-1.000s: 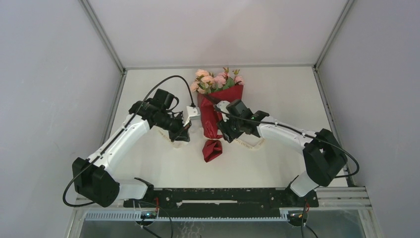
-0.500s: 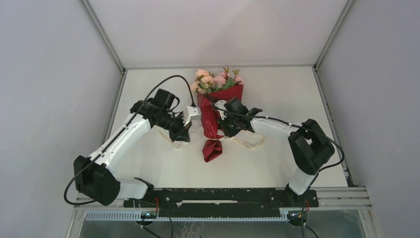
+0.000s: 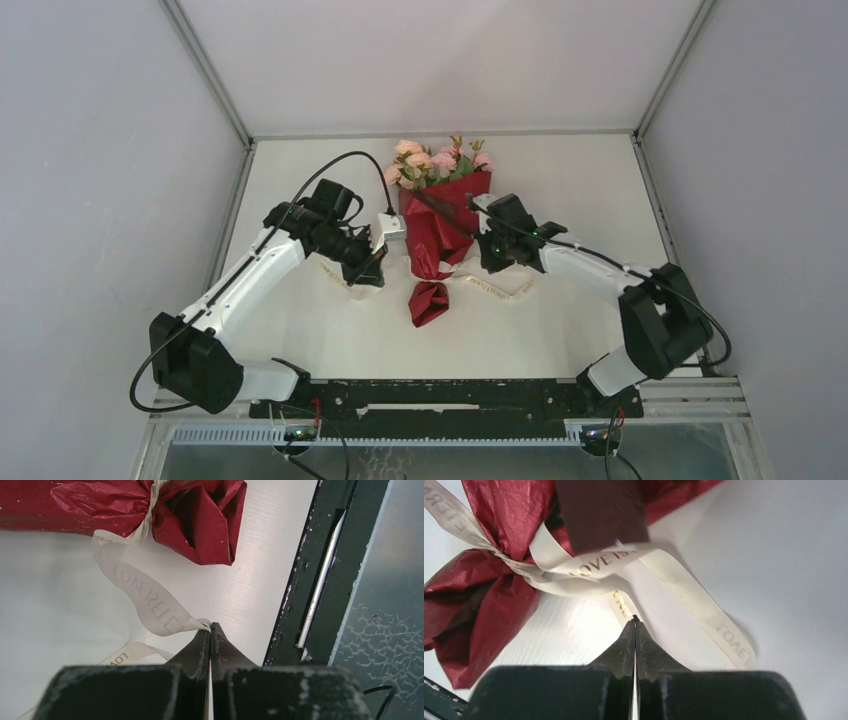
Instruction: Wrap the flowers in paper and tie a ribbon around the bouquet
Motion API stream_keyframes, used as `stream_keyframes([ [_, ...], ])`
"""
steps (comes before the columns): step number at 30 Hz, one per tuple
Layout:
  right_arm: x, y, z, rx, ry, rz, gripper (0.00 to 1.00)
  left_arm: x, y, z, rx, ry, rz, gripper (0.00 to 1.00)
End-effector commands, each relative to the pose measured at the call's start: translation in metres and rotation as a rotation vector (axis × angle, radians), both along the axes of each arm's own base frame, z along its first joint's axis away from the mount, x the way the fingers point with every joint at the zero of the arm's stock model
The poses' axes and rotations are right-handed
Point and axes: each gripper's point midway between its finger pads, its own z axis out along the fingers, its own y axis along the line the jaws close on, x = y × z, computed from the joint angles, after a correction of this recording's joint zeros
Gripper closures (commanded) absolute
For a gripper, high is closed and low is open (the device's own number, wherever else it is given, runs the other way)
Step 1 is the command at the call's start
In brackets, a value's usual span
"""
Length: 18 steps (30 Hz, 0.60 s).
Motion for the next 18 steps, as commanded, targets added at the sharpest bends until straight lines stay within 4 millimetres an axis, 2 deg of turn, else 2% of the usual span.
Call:
stream_keyframes([
  [1,0.000,0.001,0.028,0.088,-0.091,-0.004,0.85,-0.001,-0.008,0.010,-0.045,0.001,-0.010,1.00],
  [2,-0.003,0.010,0.030,0.088,-0.113,0.046,0.69,0.000,-0.008,0.010,-0.047,0.003,-0.009,1.00],
  [3,-0.005,0.020,0.032,0.085,-0.139,0.107,0.57,0.000,-0.009,0.011,-0.053,0.002,-0.009,1.00],
  [4,-0.003,0.029,0.036,0.090,-0.166,0.145,0.52,0.001,-0.010,0.012,-0.056,0.003,-0.006,1.00],
  [6,0.007,0.039,0.039,0.126,-0.173,0.133,0.48,0.001,-0.011,0.013,-0.060,0.008,-0.002,1.00],
  [9,0.028,0.036,0.031,0.187,-0.077,-0.024,0.44,0.000,-0.011,0.013,-0.061,0.009,-0.001,1.00],
  [11,0.034,0.035,0.024,0.230,-0.016,-0.147,0.41,0.000,-0.010,0.012,-0.059,0.010,-0.003,1.00],
  [13,0.034,0.032,0.016,0.249,0.040,-0.251,0.40,0.000,-0.010,0.011,-0.057,0.011,-0.004,1.00],
  [18,0.028,0.041,0.001,0.293,0.130,-0.476,0.39,0.001,-0.012,0.009,-0.061,0.028,-0.007,1.00],
])
